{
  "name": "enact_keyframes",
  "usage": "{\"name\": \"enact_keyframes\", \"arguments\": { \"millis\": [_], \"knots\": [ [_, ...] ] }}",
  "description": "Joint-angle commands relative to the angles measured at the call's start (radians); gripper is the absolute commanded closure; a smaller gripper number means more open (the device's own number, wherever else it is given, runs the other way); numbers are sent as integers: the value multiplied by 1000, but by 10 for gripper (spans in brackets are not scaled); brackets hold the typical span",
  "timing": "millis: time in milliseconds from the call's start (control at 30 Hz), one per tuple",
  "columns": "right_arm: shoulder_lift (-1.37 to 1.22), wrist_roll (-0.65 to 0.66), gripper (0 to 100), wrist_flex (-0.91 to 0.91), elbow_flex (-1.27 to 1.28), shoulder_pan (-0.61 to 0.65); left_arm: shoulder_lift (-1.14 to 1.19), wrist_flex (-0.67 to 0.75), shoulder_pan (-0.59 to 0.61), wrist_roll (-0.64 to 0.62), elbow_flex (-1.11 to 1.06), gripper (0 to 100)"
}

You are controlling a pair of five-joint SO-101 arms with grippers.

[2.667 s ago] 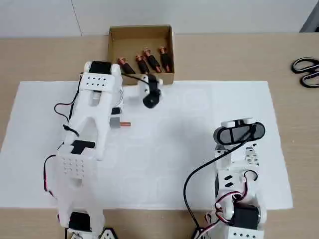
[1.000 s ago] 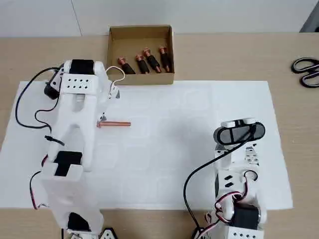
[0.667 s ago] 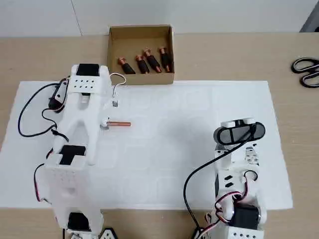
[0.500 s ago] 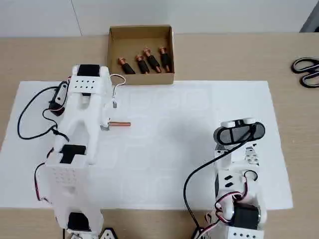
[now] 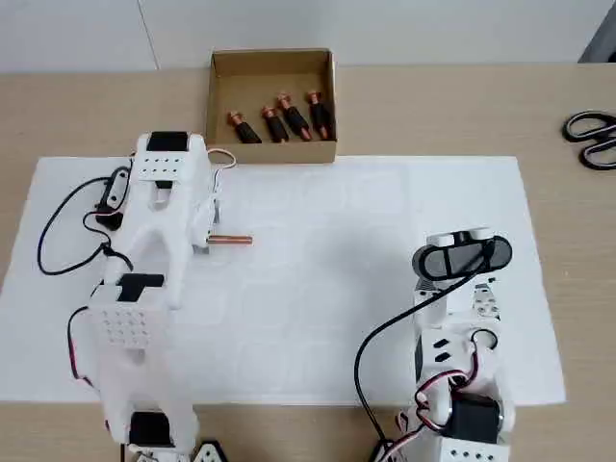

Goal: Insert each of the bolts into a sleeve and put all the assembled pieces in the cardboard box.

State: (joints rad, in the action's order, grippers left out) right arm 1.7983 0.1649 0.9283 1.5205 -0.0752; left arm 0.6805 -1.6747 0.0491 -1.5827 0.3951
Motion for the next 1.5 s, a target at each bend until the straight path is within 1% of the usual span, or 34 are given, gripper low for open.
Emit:
{"name": "enact_keyframes", "arguments": {
  "millis": [0,167,300,367,467,567,700,800,833,1000,1067,1233,1333,1467],
  "knots": [
    [16,-8,994,-24,-6,-5,21,-6,32,-8,-12,994],
    [16,-6,994,-25,-6,-4,18,-14,31,-3,82,993],
    [16,-3,994,-47,-23,-2,18,-81,18,-2,260,993],
    [16,-3,994,-81,-35,-2,18,-78,11,26,318,993],
    [16,-3,994,-147,-43,31,0,-78,2,129,423,993],
    [16,-8,994,-249,-40,134,-15,-77,-14,259,516,991],
    [16,-2,994,-487,28,300,-54,-77,-34,451,625,991],
    [16,0,994,-684,149,352,-114,-77,-75,583,674,991],
    [13,-2,994,-720,167,357,-137,-77,-95,628,680,991],
    [12,-2,994,-750,160,371,-278,-80,-190,888,659,992],
    [12,0,994,-750,160,371,-339,-80,-232,973,641,993],
    [2,-2,994,-746,163,372,-535,-80,-304,1060,524,993],
    [2,-2,994,-746,163,372,-669,-80,-368,1119,351,993],
    [2,-3,994,-725,163,374,-861,-71,-474,1138,71,993]
  ]
}}
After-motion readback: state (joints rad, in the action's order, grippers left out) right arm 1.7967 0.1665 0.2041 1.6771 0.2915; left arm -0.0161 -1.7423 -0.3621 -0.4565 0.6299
